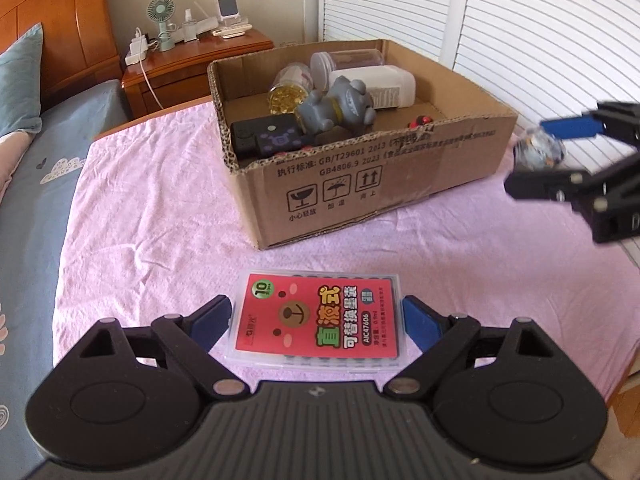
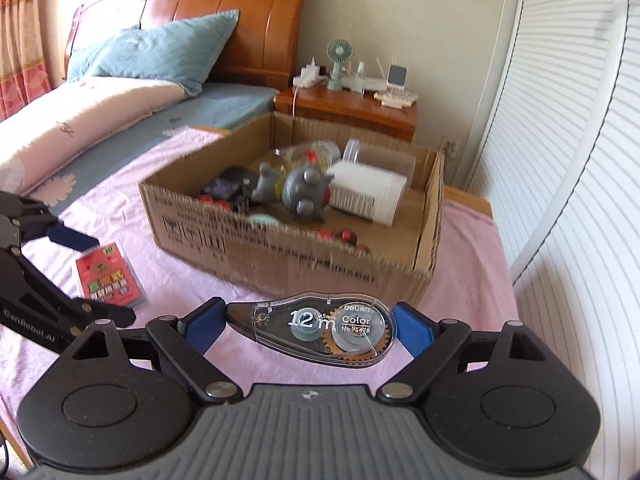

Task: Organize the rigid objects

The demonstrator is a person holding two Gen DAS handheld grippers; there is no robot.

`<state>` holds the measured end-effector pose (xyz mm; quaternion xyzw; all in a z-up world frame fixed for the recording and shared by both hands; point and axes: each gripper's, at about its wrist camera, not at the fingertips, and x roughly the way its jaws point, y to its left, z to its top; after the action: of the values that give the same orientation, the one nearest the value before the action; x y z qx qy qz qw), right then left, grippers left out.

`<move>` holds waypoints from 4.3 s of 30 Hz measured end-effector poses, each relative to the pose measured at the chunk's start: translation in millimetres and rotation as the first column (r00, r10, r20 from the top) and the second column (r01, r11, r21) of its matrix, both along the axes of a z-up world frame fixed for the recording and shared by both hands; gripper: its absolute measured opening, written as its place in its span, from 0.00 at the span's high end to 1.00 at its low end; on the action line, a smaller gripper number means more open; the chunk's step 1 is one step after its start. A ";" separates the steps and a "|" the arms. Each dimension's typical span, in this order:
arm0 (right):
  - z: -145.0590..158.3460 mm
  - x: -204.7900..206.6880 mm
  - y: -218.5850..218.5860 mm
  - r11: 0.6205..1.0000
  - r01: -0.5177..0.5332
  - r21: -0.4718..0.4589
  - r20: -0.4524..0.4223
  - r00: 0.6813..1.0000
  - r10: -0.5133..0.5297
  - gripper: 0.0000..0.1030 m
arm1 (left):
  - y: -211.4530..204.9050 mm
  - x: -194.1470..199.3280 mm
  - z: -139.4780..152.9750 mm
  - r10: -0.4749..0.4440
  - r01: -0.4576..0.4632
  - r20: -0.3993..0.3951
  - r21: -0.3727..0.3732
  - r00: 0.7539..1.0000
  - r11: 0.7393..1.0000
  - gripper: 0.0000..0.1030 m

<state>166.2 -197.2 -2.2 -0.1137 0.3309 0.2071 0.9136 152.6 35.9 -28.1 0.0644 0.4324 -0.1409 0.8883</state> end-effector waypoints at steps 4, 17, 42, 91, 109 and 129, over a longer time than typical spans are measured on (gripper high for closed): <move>18.3 17.3 -1.1 1.000 0.003 0.026 0.038 0.999 -0.004 0.10 | 1.0 -3.3 11.8 -0.016 0.016 0.016 0.000 1.000 1.000 0.12; -8.8 117.4 13.6 0.994 0.099 0.055 -0.091 0.991 -0.094 0.10 | 0.9 -9.7 36.9 -0.028 0.028 0.065 -0.005 0.998 1.000 0.12; 13.9 21.3 -19.3 0.960 0.250 0.127 -0.155 0.961 -0.230 0.00 | -25.3 51.3 79.6 -0.046 0.047 0.150 -0.004 0.988 0.999 0.12; 34.9 -22.5 -13.5 0.931 0.361 0.044 -0.137 0.926 -0.353 0.00 | -42.2 -20.2 88.3 0.280 -0.290 0.162 0.045 0.946 0.956 0.03; 38.8 -29.5 -13.7 0.932 0.358 0.062 -0.135 0.928 -0.348 0.00 | -49.1 -27.0 90.1 0.279 -0.291 0.162 0.057 0.947 0.955 0.03; 40.1 -29.8 -14.1 0.931 0.360 0.061 -0.131 0.928 -0.350 0.00 | -49.5 -27.2 90.5 0.285 -0.298 0.166 0.057 0.944 0.953 0.03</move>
<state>136.4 -211.3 37.9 -0.0011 0.3905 0.0585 0.9187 125.4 -13.6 62.4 0.0466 0.3717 0.0151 0.9271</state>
